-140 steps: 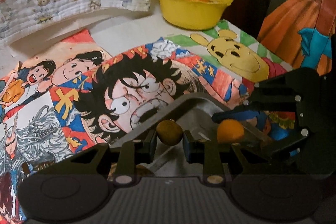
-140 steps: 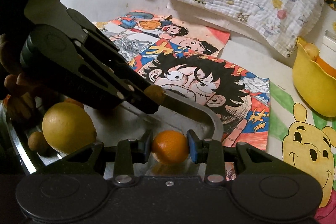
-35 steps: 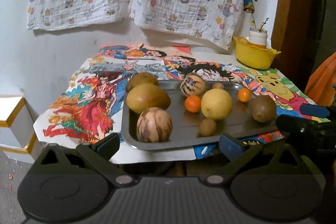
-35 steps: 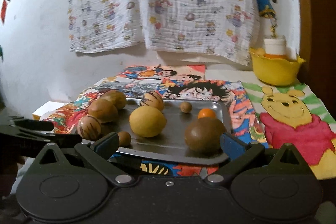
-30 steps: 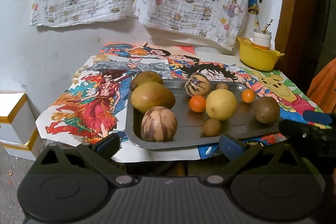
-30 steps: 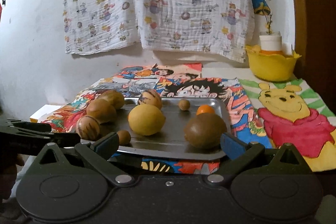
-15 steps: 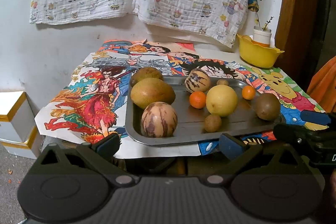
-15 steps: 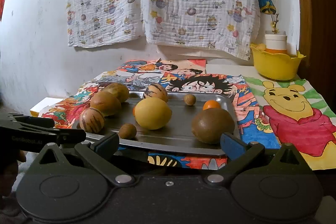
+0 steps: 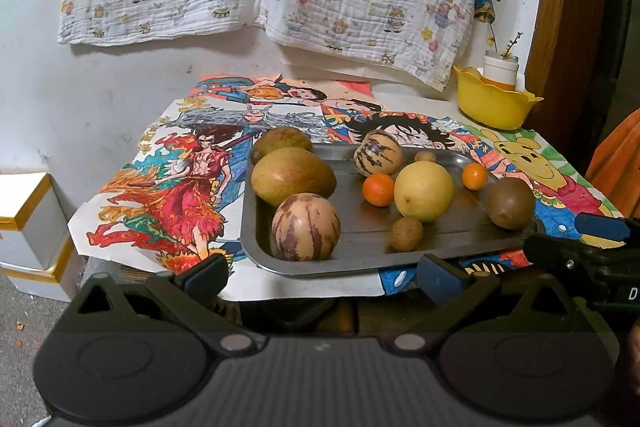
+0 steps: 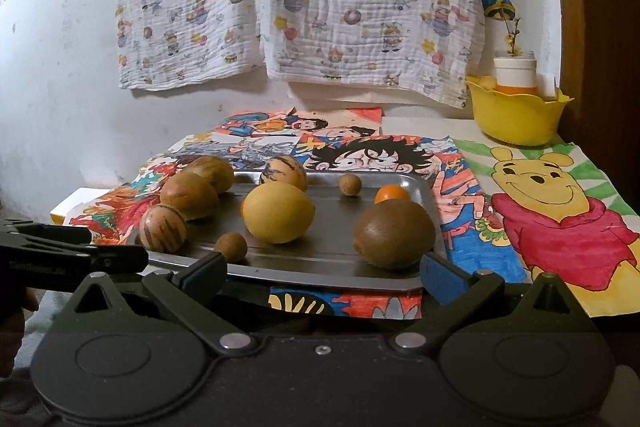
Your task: Organize fruits
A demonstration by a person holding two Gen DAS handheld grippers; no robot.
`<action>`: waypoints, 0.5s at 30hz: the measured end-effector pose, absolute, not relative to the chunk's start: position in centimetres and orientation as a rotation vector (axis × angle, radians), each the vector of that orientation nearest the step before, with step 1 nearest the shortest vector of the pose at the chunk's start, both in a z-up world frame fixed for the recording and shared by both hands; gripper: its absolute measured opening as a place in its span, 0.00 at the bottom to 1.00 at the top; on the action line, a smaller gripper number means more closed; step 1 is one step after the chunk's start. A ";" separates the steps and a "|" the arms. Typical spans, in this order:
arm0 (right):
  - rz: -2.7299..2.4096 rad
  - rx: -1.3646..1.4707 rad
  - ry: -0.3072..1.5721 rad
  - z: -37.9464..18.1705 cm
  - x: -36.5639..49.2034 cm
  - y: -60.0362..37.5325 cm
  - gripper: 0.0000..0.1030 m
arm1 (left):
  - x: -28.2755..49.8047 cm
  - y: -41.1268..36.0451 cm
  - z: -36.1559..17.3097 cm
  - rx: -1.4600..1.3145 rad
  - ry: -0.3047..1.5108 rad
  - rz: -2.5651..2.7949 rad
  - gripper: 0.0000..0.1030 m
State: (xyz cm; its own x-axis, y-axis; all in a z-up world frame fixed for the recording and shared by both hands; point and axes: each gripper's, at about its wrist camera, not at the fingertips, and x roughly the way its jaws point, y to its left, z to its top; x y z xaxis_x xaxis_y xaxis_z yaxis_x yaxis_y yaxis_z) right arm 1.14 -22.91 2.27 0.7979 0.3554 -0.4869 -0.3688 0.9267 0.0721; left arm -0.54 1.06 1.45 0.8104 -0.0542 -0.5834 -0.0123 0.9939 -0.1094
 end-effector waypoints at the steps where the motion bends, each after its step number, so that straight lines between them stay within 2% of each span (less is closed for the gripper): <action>1: 0.389 -0.027 0.518 2.3 1.2 -22.9 0.99 | -0.5 1.1 1.4 -0.110 0.626 -0.023 1.00; 15: 0.388 -0.025 0.522 2.2 1.3 -22.9 0.99 | -0.5 1.1 1.5 -0.109 0.628 -0.022 1.00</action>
